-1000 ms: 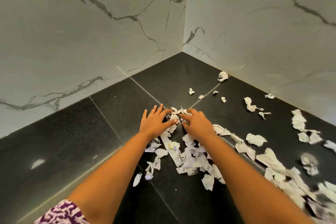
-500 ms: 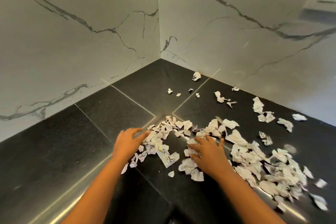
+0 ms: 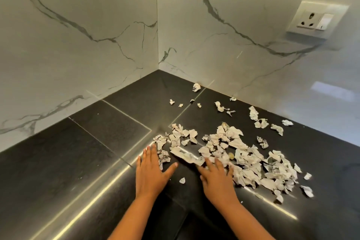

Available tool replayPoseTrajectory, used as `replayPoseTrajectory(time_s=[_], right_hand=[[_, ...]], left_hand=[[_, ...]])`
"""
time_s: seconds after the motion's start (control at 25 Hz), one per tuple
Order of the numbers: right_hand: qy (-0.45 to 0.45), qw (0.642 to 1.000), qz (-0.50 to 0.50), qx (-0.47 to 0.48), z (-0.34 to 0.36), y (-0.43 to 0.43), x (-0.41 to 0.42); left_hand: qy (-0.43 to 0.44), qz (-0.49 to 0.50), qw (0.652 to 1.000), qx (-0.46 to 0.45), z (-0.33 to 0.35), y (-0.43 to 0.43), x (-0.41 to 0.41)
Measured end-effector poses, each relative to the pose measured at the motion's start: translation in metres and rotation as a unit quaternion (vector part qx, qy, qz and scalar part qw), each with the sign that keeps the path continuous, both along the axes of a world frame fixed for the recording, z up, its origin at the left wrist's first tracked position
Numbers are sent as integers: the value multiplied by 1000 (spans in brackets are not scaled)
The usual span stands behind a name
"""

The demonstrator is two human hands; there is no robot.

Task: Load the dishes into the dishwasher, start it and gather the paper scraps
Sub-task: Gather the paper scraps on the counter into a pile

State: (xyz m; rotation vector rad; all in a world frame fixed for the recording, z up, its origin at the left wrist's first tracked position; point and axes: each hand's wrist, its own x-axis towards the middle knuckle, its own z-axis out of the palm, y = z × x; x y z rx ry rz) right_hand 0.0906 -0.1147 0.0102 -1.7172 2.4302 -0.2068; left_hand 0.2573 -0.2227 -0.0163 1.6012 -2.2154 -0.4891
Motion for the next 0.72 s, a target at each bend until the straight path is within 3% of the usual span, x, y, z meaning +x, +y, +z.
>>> replayPoseTrajectory(time_s=[0.12, 0.24, 0.48, 0.64, 0.72], right_hand=[[24, 997, 44, -57, -1, 13, 14], [-21, 994, 70, -85, -10, 30, 30], [-25, 991, -50, -121, 6, 53, -7], [-56, 992, -99, -48, 5, 82, -23], [-71, 988, -118, -65, 3, 92, -40]], left_hand=[[124, 7, 992, -1, 2, 1, 5], [166, 28, 986, 9, 2, 1, 5], [95, 29, 995, -14, -3, -3, 4], [-2, 28, 999, -38, -10, -6, -1], [-33, 30, 998, -40, -14, -5, -3]])
